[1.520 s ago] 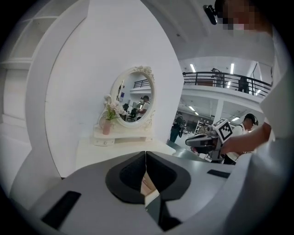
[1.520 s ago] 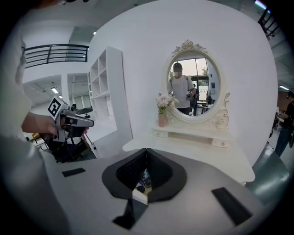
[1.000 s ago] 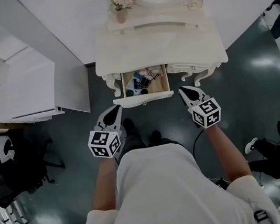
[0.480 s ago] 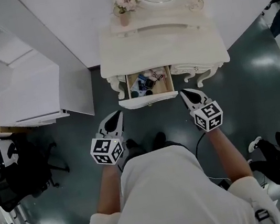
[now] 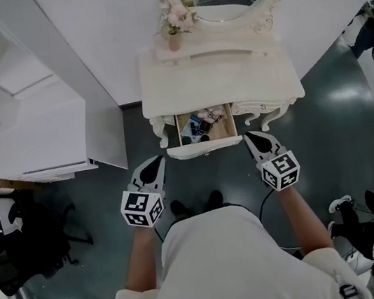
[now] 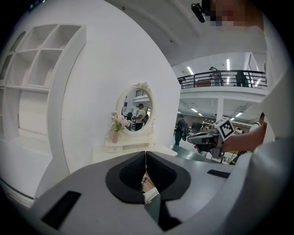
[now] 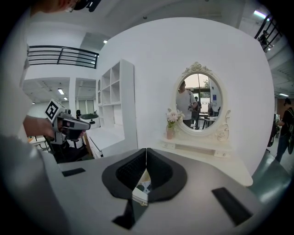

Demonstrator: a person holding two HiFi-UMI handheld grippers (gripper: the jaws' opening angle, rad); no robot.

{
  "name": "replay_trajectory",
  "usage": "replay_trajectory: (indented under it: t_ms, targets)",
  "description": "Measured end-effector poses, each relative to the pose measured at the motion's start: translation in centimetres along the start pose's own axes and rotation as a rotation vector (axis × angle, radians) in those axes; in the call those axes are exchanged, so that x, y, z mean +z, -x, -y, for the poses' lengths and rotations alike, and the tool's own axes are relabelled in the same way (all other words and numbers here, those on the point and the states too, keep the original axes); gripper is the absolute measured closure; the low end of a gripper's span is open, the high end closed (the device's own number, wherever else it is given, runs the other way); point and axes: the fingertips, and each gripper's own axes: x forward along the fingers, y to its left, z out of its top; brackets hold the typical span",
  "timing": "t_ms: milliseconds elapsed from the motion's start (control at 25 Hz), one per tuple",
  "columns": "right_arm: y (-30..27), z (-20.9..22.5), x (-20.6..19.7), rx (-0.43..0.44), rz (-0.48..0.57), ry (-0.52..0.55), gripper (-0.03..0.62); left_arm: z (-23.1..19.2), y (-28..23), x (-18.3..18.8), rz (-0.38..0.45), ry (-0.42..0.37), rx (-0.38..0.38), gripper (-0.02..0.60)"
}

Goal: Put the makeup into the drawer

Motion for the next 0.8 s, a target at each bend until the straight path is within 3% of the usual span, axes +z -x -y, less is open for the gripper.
replay_trajectory:
  t_ms: [800]
  targets:
    - [-0.1, -0.4, 2.6, -0.050, 0.059, 0.010, 0.565, -1.8, 0.0, 1.4, 0.025, -0.005, -0.035, 0.563]
